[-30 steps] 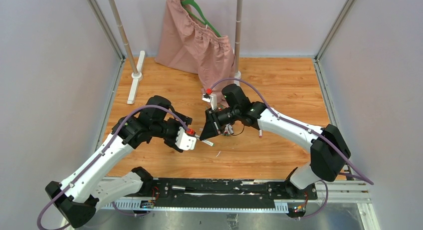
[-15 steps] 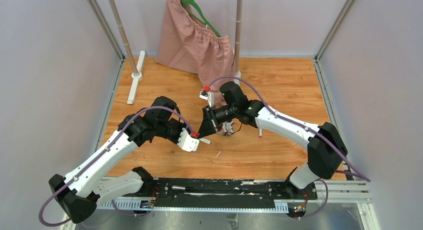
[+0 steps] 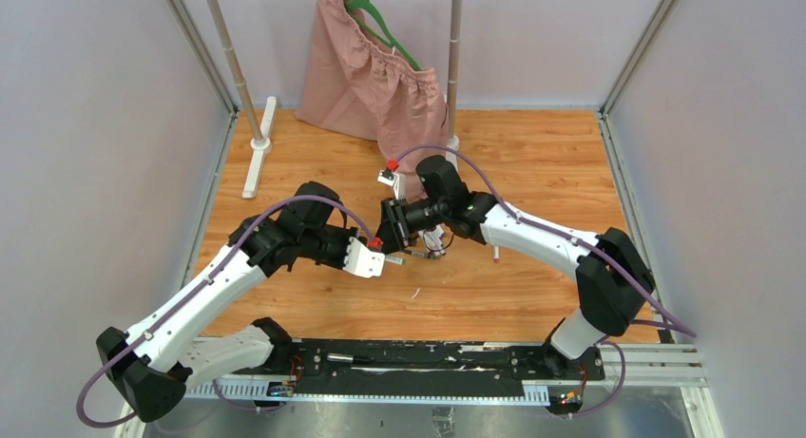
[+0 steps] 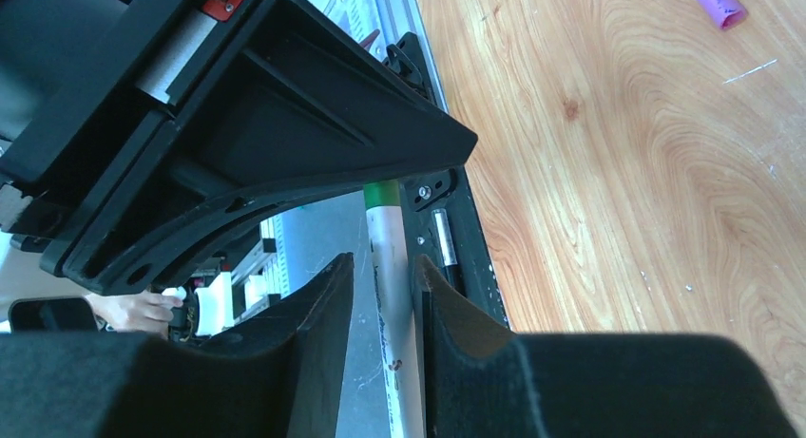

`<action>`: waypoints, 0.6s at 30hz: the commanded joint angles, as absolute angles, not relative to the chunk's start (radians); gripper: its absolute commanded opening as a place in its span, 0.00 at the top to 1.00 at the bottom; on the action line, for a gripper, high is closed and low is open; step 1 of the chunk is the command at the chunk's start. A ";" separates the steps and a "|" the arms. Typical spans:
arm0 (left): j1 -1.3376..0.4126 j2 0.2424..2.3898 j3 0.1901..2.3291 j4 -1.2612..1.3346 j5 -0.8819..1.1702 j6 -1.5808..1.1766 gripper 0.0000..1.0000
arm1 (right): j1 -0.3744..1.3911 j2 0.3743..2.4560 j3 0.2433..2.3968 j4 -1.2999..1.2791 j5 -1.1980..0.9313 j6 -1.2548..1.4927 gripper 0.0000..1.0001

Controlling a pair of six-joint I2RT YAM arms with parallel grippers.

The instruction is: Open the pen caps

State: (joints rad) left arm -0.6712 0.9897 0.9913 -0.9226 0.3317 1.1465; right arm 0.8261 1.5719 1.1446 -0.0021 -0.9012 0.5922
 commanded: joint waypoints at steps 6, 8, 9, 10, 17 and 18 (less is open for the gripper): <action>-0.680 1.007 1.024 -0.876 0.276 1.049 1.00 | 0.841 1.587 1.104 0.103 -0.913 0.673 0.69; -0.680 1.003 1.022 -0.876 0.265 1.055 1.00 | 0.841 1.589 1.099 0.103 -0.916 0.673 0.84; -0.680 1.003 1.018 -0.876 0.257 1.061 1.00 | 0.841 1.587 1.094 0.102 -0.917 0.673 0.94; -0.680 1.002 1.012 -0.876 0.246 1.068 1.00 | 0.840 1.583 1.089 0.099 -0.917 0.671 0.99; -0.646 0.998 0.947 -0.846 0.149 1.152 1.00 | 0.811 1.526 1.023 0.029 -0.924 0.627 1.00; -0.625 1.002 0.941 -0.843 0.149 1.162 1.00 | 0.805 1.514 1.011 0.015 -0.922 0.618 1.00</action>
State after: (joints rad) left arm -0.6777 0.9977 0.9703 -0.8932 0.2680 1.1152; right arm 0.8211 1.5684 1.0733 0.1123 -0.8818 0.6388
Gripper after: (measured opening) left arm 0.180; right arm 0.069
